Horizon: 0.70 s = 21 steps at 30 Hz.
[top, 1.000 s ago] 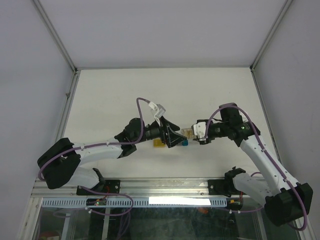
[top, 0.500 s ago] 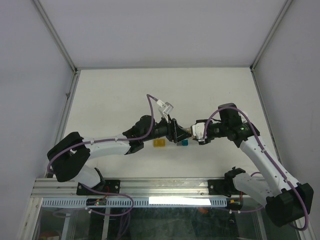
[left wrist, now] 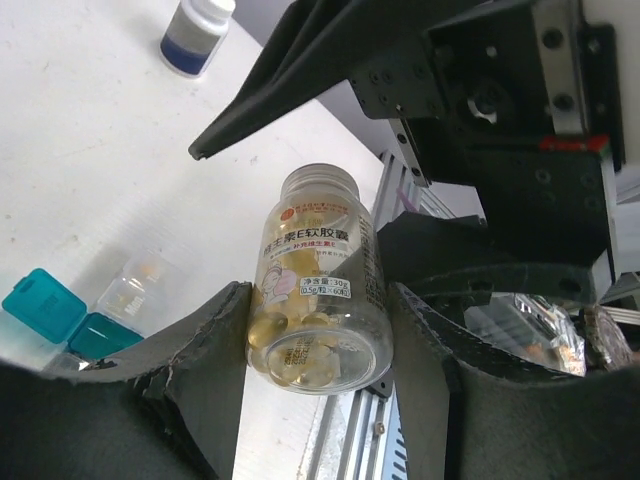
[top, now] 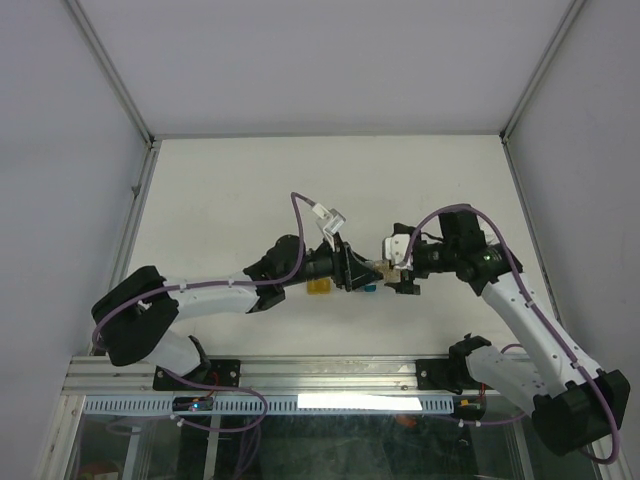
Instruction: Sort the pills into containers
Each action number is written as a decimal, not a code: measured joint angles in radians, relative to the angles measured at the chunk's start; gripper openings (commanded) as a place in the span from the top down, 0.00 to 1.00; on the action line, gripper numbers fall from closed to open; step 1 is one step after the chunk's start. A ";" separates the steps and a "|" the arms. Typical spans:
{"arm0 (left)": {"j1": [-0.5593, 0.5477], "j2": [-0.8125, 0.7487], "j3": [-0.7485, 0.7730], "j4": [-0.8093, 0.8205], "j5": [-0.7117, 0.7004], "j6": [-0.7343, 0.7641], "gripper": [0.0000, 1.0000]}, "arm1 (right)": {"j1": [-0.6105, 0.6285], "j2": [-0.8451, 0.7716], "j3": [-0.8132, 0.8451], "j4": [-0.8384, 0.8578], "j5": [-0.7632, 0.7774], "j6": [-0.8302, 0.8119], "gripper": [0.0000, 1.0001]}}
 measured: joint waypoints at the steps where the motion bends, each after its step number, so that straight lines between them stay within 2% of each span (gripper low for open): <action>1: -0.001 -0.014 -0.018 0.016 0.000 0.003 1.00 | 0.000 0.002 0.009 -0.002 -0.001 0.023 0.05; 6: -0.001 -0.115 -0.092 0.106 -0.023 0.050 1.00 | -0.019 0.024 0.118 -0.071 -0.047 0.120 0.04; 13: -0.001 -0.260 -0.213 0.312 -0.053 0.190 1.00 | -0.125 0.031 0.330 -0.172 -0.240 0.313 0.05; 21: -0.001 -0.266 -0.271 0.624 -0.048 0.332 1.00 | -0.181 0.037 0.394 0.003 -0.389 0.877 0.07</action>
